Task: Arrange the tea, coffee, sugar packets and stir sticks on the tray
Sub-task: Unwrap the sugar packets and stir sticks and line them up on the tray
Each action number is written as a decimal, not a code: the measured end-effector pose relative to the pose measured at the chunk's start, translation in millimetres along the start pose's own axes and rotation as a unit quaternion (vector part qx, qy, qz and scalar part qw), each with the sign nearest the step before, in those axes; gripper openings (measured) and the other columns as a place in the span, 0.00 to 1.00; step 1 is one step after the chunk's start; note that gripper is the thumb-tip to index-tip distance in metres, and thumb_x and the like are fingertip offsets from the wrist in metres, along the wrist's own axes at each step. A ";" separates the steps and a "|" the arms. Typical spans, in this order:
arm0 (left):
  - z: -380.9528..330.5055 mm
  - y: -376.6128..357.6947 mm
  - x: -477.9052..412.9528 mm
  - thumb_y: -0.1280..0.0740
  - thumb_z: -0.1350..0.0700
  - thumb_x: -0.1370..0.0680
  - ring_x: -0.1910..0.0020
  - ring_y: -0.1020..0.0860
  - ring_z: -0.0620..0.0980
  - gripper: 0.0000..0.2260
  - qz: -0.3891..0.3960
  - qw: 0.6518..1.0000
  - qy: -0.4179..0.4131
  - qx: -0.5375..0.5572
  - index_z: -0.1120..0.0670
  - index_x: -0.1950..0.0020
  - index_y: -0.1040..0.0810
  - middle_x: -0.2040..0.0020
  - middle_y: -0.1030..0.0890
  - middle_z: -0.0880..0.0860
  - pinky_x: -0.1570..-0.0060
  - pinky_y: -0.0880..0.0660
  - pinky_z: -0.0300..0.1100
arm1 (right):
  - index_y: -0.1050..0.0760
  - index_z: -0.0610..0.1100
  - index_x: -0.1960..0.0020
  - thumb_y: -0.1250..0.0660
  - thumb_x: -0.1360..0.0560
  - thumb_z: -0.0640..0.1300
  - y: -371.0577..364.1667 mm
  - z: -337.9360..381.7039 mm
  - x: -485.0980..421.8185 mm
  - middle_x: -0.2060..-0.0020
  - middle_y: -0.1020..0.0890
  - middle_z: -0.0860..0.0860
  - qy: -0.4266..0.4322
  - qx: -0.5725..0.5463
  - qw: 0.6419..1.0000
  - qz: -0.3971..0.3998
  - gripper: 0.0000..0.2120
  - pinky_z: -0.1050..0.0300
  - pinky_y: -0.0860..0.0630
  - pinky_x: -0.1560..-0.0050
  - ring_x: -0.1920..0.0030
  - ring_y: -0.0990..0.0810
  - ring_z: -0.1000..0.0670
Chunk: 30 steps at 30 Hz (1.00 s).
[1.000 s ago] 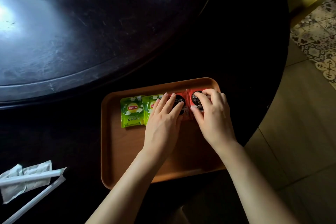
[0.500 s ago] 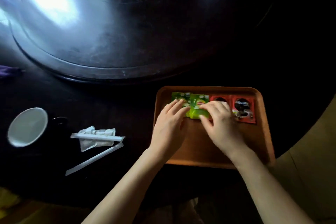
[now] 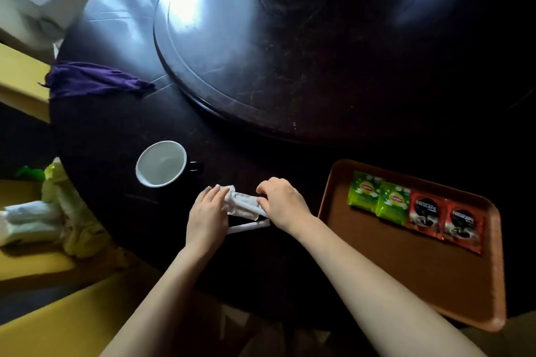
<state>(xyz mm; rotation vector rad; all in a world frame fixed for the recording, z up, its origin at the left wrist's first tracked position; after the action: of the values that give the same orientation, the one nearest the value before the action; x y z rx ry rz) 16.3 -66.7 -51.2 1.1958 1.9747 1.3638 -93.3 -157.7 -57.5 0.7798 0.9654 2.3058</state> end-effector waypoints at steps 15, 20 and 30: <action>44.8 22.7 -6.0 0.32 0.60 0.34 0.63 0.22 0.57 0.03 -0.030 0.988 -0.087 -0.123 0.56 0.62 0.24 0.61 0.20 0.54 0.71 0.25 0.45 | 0.28 0.46 0.60 0.36 0.29 0.40 -34.7 45.9 -37.3 0.50 0.23 0.46 -0.086 -0.004 0.994 0.062 0.02 0.50 0.25 0.50 0.47 0.24 0.44; 39.3 21.2 -9.6 0.31 0.55 0.34 0.64 0.22 0.53 0.05 -0.027 0.981 -0.114 -0.153 0.53 0.61 0.24 0.65 0.22 0.51 0.67 0.27 0.43 | 0.27 0.44 0.56 0.38 0.28 0.40 -36.6 46.0 -36.1 0.51 0.21 0.45 -0.102 -0.017 0.993 0.051 0.02 0.52 0.27 0.53 0.47 0.25 0.44; 68.6 34.6 29.7 0.40 0.54 0.29 0.63 0.23 0.55 0.07 -0.044 0.994 -0.085 -0.049 0.54 0.61 0.23 0.63 0.20 0.52 0.66 0.24 0.52 | 0.26 0.44 0.46 0.36 0.27 0.41 -11.0 57.8 -48.4 0.58 0.23 0.52 -0.060 -0.166 0.984 0.033 0.10 0.60 0.26 0.58 0.56 0.24 0.52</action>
<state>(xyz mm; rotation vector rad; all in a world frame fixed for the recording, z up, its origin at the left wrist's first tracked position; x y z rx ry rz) 66.6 -1.8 -44.6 1.1278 1.7996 1.2557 -17.9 -155.7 -47.0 0.8066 0.4903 2.3611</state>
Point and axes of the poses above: each hand's wrist, its own x-axis away from the middle knuckle, its own y-axis out of the back of the hand, z = x × y, the point moved 9 cm from there along -x, towards the middle knuckle
